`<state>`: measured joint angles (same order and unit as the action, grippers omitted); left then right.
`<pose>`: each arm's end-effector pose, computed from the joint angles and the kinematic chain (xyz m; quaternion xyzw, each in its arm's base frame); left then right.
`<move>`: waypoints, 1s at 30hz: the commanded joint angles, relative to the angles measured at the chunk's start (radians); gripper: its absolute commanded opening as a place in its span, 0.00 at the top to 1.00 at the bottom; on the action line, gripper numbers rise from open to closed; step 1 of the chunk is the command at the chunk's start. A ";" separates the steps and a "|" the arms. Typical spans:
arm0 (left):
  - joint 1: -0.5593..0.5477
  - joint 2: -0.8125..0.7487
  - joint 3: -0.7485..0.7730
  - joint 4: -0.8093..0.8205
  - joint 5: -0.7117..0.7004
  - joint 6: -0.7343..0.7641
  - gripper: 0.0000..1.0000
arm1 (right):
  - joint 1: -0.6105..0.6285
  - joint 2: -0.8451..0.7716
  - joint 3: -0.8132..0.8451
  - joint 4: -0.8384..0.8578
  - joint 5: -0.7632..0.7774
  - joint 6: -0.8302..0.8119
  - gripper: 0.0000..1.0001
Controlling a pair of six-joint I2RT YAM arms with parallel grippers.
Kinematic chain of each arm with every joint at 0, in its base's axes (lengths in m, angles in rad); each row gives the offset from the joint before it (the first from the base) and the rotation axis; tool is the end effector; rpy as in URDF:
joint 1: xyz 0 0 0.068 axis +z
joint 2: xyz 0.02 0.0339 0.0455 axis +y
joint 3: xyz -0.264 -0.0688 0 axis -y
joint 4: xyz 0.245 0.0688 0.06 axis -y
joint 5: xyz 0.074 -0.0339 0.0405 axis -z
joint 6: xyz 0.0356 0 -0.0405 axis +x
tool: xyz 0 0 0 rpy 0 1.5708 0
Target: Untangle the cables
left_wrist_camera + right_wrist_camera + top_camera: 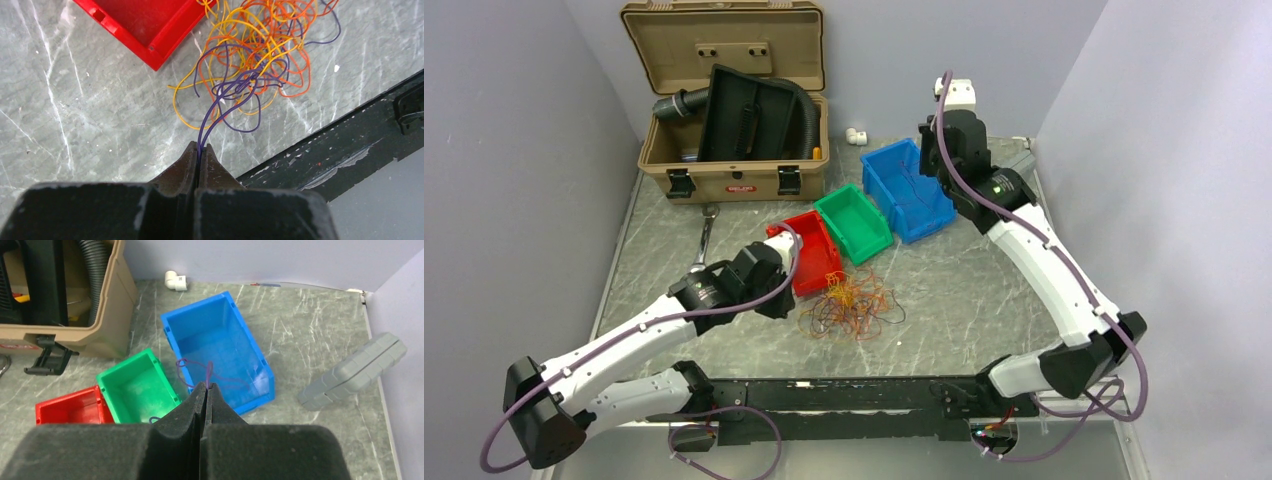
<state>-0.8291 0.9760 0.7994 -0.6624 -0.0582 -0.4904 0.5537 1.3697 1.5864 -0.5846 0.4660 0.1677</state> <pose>0.1346 -0.1439 0.2667 0.1471 0.9218 -0.1977 0.2992 0.2571 0.1401 0.4454 -0.0256 0.8124 0.0162 0.5823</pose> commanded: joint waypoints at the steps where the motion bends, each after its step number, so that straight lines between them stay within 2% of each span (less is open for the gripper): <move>1: -0.003 -0.029 0.059 -0.011 -0.007 0.022 1.00 | -0.057 0.049 0.089 0.059 -0.078 -0.005 1.00; 11: -0.003 -0.045 0.066 0.018 0.027 0.041 1.00 | -0.139 0.125 0.132 0.065 -0.122 -0.014 1.00; 22: -0.002 -0.056 0.116 0.001 0.039 0.046 1.00 | -0.170 0.222 0.309 0.010 -0.138 -0.033 1.00; 30: -0.002 -0.044 0.171 -0.011 0.049 0.055 1.00 | -0.178 0.267 0.252 0.052 -0.108 -0.055 1.00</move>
<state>-0.8291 0.9375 0.9127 -0.6724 -0.0223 -0.4557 0.3851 1.6028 1.8565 -0.5728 0.3336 0.1421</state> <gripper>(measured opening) 0.022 0.010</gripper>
